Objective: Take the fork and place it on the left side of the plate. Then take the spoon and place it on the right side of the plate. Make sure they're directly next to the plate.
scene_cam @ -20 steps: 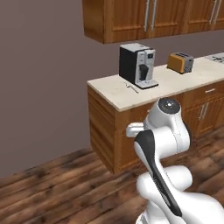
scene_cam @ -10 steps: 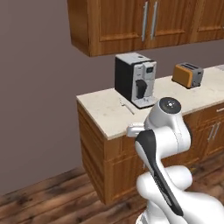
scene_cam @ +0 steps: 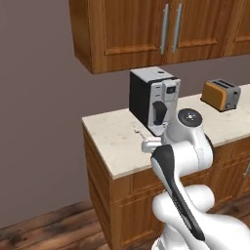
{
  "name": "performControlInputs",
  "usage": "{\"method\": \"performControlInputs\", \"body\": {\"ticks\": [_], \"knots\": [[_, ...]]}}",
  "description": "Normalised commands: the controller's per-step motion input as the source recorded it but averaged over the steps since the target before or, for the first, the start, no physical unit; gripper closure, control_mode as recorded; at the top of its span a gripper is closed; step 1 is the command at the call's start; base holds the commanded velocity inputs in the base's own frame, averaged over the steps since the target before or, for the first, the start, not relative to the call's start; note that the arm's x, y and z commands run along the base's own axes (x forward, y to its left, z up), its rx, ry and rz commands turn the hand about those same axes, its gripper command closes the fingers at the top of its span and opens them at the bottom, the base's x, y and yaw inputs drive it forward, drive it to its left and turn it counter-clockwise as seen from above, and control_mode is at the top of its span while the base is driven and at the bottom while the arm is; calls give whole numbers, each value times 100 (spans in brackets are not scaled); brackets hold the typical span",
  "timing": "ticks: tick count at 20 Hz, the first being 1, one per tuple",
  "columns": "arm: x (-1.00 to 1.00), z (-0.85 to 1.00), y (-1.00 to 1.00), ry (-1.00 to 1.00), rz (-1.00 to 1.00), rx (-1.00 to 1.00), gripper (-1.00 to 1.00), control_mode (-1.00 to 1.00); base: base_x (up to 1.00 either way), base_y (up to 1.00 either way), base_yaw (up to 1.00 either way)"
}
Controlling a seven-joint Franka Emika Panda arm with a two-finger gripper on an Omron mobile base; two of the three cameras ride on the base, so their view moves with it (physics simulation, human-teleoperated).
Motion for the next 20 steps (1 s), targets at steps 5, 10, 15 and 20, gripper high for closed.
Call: {"method": "performControlInputs", "body": {"ticks": [5, 10, 15, 20], "knots": [[0, 0, 0, 0, 0, 0, -100, 100, 45, -32, 20], [0, 0, 0, 0, 0, 0, -100, 100, 59, -33, 21], [0, 0, 0, 0, 0, 0, -100, 100, 55, -38, 18], [0, 0, 0, 0, 0, 0, -100, 100, 55, -35, 17]]}}
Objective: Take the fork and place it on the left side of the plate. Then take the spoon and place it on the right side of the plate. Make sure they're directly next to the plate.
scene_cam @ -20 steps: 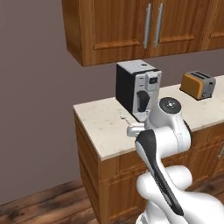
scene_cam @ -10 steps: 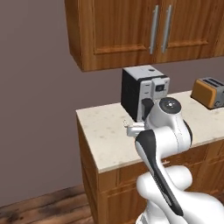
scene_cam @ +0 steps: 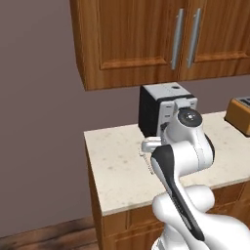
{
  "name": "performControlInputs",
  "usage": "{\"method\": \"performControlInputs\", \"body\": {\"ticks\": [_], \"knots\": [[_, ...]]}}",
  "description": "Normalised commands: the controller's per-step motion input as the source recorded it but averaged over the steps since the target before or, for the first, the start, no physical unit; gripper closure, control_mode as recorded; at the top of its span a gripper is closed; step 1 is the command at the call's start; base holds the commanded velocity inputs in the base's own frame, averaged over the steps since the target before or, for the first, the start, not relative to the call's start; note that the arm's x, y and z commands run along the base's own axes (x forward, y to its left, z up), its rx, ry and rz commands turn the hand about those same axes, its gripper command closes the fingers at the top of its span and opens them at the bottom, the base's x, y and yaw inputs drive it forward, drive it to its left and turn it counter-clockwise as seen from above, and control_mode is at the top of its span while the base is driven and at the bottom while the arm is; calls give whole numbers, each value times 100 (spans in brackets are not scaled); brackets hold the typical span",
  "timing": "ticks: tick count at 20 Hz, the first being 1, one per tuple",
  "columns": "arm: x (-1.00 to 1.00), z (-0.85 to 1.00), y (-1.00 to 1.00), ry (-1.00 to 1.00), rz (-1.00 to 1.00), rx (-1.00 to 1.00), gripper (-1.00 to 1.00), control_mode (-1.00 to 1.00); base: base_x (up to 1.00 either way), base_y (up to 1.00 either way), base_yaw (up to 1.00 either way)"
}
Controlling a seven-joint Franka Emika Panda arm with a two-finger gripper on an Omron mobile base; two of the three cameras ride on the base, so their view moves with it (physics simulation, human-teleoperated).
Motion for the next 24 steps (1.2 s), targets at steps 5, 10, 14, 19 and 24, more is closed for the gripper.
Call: {"method": "performControlInputs", "body": {"ticks": [5, 10, 14, 19, 24], "knots": [[14, -9, -5, 2, 3, 0, -100, -100, 50, -19, 11], [66, -58, -22, 15, 14, 0, -100, -100, 0, 0, 0], [37, -50, -26, 9, 10, 0, -100, -100, 0, 0, 0], [36, -45, -2, 11, 2, -1, -100, -100, 0, 0, 0], [24, -44, 0, 9, -1, -2, -100, -100, 0, 0, 0]]}}
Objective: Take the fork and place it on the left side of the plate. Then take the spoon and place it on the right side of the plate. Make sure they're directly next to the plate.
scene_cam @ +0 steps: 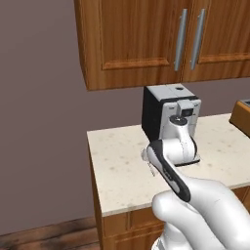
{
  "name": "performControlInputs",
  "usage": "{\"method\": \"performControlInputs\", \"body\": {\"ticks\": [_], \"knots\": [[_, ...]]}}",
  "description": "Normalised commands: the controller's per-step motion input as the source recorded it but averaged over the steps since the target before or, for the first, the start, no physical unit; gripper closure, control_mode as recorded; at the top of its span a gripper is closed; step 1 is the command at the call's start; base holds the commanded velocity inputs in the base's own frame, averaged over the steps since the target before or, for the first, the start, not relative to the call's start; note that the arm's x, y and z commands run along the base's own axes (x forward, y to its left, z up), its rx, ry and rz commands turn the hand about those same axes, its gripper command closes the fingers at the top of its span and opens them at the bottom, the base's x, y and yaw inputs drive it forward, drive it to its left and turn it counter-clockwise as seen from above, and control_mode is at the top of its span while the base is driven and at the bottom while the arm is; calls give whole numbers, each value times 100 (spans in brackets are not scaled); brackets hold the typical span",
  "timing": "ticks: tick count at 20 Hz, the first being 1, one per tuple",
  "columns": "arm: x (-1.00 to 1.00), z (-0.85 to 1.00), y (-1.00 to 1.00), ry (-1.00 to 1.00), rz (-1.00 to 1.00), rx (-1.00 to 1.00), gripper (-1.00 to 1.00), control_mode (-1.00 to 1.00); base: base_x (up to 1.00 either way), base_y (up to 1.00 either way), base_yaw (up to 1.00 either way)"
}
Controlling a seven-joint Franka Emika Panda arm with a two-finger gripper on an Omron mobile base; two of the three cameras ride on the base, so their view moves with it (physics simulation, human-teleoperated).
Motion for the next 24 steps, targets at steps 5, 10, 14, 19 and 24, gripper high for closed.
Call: {"method": "performControlInputs", "body": {"ticks": [5, 10, 14, 19, 24], "knots": [[36, -34, 0, 12, -2, 0, -100, -100, 0, 0, 0], [46, -21, 1, 12, 0, -1, -100, -100, 0, 0, 0], [39, -25, 5, 10, 0, -5, -100, -100, 0, 0, 0], [26, -31, 5, 4, 0, -7, -100, -100, 0, 0, 0], [11, -39, 0, 0, 0, -7, -100, -100, 0, 0, 0]]}}
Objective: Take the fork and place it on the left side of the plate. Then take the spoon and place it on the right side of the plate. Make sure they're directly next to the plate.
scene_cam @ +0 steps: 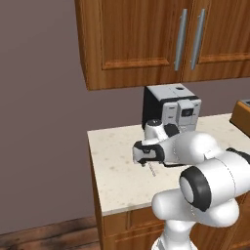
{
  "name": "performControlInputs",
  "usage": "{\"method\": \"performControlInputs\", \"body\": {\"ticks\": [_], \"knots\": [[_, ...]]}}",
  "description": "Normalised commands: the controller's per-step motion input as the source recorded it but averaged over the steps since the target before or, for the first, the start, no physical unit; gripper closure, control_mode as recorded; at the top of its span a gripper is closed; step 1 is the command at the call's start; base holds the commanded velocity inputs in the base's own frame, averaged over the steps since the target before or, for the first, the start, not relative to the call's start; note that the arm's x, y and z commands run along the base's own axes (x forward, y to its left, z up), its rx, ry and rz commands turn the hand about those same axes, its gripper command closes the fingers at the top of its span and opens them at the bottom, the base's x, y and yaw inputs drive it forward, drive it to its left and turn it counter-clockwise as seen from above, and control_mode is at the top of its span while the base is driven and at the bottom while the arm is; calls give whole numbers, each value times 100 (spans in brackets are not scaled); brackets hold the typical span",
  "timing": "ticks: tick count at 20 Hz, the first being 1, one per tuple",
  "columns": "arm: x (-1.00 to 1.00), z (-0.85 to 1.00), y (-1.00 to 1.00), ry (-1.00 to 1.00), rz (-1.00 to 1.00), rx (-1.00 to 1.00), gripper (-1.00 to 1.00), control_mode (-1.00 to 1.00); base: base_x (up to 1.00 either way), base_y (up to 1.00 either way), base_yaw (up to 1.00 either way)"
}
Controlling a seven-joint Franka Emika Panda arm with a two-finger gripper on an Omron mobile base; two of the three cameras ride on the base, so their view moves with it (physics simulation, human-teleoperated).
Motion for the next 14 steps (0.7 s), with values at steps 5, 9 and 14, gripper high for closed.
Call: {"method": "performControlInputs", "body": {"ticks": [5, 9, 14], "knots": [[2, -35, 0, 0, 0, -5, -100, -100, 0, 0, 0], [1, -33, 1, 0, 0, -4, -100, -100, 0, 0, 0], [10, -30, 4, 0, 0, -2, -100, -100, 0, 0, 0]]}}
